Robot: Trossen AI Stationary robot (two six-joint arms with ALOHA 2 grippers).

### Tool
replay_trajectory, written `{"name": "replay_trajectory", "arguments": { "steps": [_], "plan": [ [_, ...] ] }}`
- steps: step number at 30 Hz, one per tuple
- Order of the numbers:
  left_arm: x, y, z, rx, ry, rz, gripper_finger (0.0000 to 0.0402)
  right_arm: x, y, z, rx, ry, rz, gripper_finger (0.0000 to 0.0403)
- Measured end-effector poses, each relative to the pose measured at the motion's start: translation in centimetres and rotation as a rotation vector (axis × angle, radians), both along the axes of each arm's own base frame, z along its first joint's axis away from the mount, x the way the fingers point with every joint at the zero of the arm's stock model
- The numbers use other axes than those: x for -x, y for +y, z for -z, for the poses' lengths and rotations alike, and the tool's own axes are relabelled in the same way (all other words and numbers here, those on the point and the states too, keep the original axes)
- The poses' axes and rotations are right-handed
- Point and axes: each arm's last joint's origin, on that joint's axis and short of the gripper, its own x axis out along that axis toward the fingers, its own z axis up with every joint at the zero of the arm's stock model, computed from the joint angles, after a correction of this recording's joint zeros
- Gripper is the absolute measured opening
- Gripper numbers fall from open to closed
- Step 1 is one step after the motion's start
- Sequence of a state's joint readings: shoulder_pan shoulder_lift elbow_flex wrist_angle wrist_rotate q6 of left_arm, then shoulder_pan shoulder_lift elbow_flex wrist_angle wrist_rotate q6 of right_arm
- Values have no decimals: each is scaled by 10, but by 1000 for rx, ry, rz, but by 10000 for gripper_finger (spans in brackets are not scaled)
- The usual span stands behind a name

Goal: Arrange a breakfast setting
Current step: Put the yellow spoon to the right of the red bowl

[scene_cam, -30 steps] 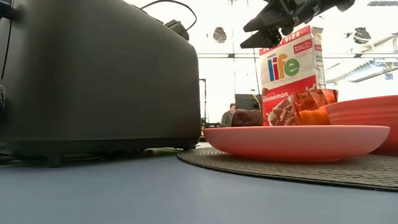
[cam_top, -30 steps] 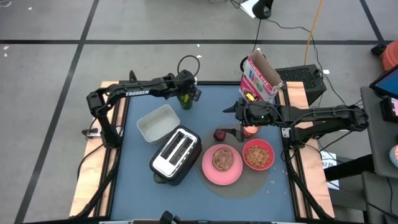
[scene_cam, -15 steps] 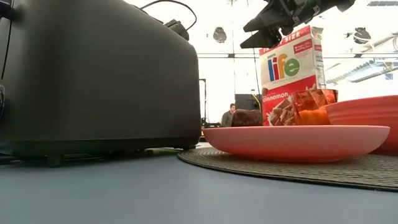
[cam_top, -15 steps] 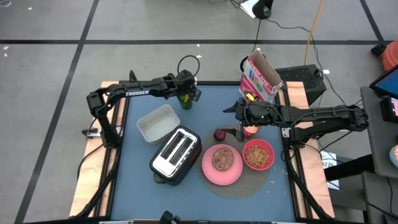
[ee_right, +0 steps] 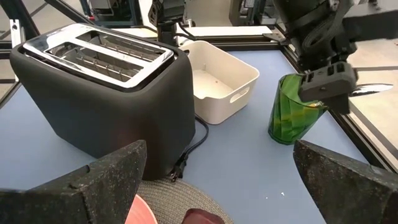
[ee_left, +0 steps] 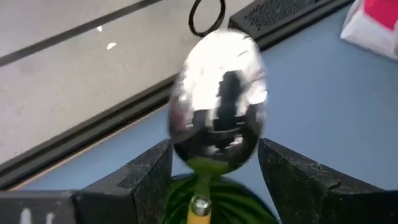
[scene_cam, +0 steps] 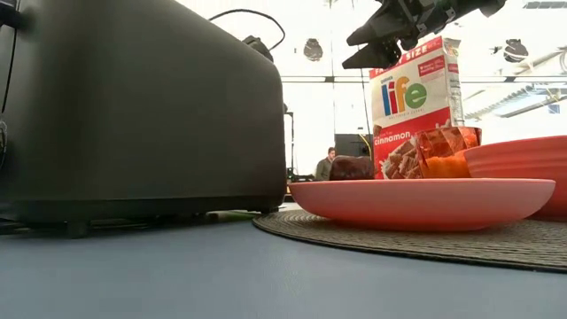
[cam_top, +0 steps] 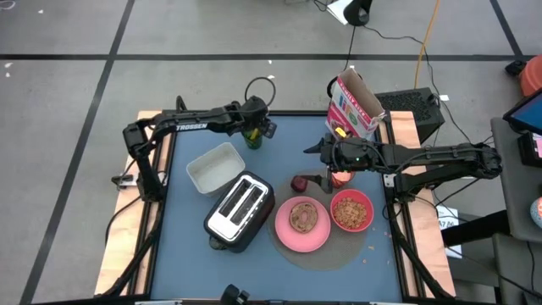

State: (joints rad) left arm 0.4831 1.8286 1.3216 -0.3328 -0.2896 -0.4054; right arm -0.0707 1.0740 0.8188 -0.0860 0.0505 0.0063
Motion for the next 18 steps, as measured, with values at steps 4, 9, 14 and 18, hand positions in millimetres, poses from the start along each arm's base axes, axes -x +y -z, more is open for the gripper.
{"name": "replay_trajectory", "arguments": {
  "steps": [4,9,14,18],
  "plan": [
    [0,0,-1,-5,-6,3,241,0,0,0,0,0,0,398],
    [0,0,-1,-5,-5,3,241,0,0,0,0,0,0,398],
    [0,0,-1,-3,-7,0,241,0,0,0,0,0,0,398],
    [0,0,-1,-3,-8,-1,241,0,0,0,0,0,0,398]
  ]
}}
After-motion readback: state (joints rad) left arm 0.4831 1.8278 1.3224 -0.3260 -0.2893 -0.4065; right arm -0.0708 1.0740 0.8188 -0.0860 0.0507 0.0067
